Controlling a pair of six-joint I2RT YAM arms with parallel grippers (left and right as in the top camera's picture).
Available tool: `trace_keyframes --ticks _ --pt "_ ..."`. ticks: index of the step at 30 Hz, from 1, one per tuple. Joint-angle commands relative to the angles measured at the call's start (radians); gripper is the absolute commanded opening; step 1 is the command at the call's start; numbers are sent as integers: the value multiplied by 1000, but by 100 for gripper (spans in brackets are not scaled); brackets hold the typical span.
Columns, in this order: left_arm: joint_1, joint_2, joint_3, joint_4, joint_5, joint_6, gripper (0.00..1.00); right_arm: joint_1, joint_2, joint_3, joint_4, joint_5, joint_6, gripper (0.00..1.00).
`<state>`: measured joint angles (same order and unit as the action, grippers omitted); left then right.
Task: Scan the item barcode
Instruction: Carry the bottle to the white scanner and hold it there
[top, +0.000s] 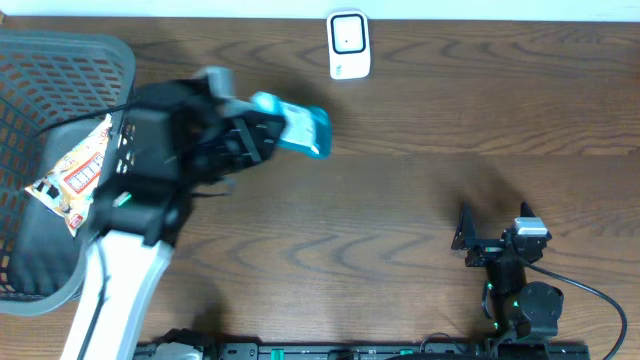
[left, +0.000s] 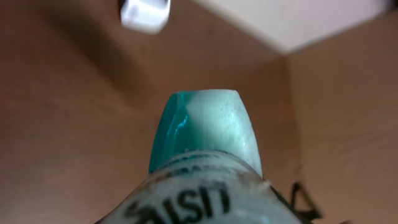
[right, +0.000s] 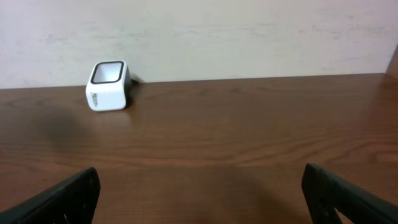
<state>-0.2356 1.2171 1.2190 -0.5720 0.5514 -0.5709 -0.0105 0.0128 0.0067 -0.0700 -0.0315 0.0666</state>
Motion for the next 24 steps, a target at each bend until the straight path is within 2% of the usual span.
trace_keyframes --ticks 1,9,17,24 --pt "-112 126 8 16 -71 55 22 12 -3 -1 -4 0 -12 99" --pt "-281 440 8 121 -104 59 23 12 -3 -1 -4 0 -12 99" --pt "-344 613 8 204 -104 65 23 12 -3 -1 -4 0 -12 99" --pt "-362 617 8 216 -104 254 23 12 -3 -1 -4 0 -12 99"
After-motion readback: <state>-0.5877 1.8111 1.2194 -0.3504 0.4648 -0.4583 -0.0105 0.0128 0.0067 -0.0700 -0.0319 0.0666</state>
